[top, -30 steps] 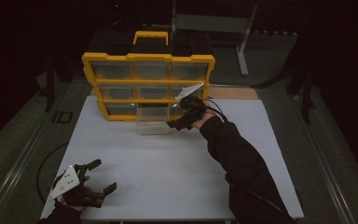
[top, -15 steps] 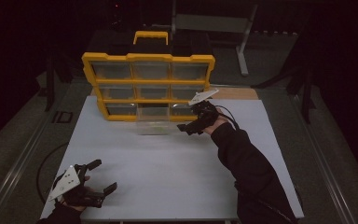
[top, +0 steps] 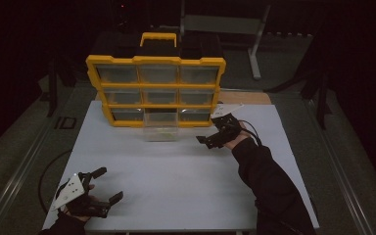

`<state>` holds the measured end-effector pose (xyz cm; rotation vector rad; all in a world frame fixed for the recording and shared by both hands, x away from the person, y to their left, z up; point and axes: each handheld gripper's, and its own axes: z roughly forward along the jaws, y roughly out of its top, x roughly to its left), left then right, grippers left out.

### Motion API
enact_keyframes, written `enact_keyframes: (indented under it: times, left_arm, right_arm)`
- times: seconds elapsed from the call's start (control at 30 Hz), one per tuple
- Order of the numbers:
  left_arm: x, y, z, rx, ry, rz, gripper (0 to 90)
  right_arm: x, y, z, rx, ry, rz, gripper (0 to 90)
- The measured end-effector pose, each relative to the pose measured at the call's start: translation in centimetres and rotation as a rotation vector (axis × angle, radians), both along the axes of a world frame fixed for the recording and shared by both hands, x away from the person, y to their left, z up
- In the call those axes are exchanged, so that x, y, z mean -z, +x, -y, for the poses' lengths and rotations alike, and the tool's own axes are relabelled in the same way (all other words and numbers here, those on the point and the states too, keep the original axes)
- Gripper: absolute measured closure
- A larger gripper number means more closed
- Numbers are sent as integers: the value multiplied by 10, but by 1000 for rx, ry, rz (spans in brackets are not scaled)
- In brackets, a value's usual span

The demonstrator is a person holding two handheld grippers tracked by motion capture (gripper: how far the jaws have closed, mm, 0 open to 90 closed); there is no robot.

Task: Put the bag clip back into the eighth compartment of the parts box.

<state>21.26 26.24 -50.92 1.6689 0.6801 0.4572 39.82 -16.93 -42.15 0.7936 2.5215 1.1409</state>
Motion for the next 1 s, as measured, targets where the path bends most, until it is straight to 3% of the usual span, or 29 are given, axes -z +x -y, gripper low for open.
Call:
enact_keyframes:
  times: [0.27, 1.0]
  left_arm:
    - [0, 0, 0, -1, 0, -2, 4]
    - [1, 1, 1, -2, 0, -3, 4]
  right_arm:
    - [12, -13, 14, 2, 16, -16, 76]
    - [50, -65, 51, 0, 90, 8, 76]
